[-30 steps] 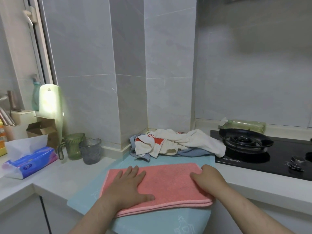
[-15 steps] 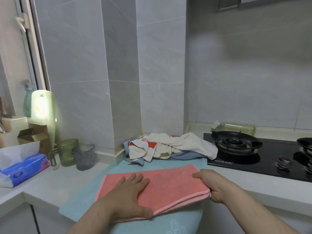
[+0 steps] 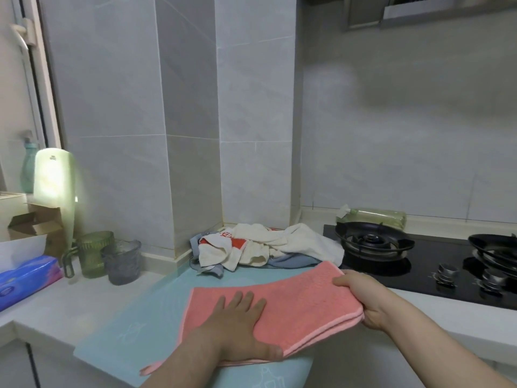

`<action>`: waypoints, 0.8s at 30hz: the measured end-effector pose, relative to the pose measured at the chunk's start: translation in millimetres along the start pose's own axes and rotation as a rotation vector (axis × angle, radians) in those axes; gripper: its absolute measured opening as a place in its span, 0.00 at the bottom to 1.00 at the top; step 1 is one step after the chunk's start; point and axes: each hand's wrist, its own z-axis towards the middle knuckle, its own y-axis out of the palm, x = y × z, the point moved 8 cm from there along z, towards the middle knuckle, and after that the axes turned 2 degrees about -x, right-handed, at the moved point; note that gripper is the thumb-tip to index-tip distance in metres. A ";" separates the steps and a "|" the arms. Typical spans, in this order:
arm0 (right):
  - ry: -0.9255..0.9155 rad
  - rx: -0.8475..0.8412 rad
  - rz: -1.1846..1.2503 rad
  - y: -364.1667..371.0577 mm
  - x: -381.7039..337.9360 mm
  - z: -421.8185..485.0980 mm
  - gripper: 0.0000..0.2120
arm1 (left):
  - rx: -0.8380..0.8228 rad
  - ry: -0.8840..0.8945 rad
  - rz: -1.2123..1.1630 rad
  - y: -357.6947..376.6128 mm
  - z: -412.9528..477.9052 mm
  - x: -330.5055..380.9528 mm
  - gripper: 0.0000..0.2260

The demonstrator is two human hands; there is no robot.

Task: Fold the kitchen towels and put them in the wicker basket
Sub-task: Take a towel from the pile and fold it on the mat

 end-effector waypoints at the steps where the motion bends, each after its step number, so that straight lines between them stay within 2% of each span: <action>1: 0.008 -0.006 0.010 4.0 -5.6 -1.2 0.07 | 0.008 0.000 -0.001 -0.7 -1.3 0.5 0.53; 5: -0.010 -0.059 -0.014 31.1 -33.1 -4.6 0.11 | 0.098 0.006 -0.070 -7.8 -7.0 2.4 0.49; 8: -0.083 -0.079 -0.107 62.6 -54.3 -6.2 0.09 | 0.284 -0.017 -0.281 -25.1 -17.1 -4.1 0.41; 11: -0.109 -0.141 -0.218 100.7 -61.0 -6.8 0.02 | 0.653 -0.133 -0.552 -52.3 -43.2 -40.9 0.23; 13: -0.125 -0.187 -0.279 125.5 -55.9 -3.1 0.08 | 0.796 -0.247 -0.859 -52.1 -56.2 -80.5 0.10; 15: -0.144 -0.226 -0.305 150.7 -44.6 0.0 0.10 | 0.834 -0.317 -1.295 -37.6 -63.5 -110.7 0.09; 17: -0.152 -0.258 -0.326 175.6 -29.1 0.7 0.08 | 0.812 -0.342 -1.581 -21.8 -65.7 -121.4 0.09; 20: -0.199 -0.253 -0.452 203.2 -9.5 0.3 0.04 | 0.718 -0.388 -1.569 -6.9 -67.2 -121.3 0.12; 24: -0.220 -0.291 -0.612 218.7 9.4 -3.8 0.13 | 0.657 -0.418 -1.542 6.4 -67.1 -128.1 0.16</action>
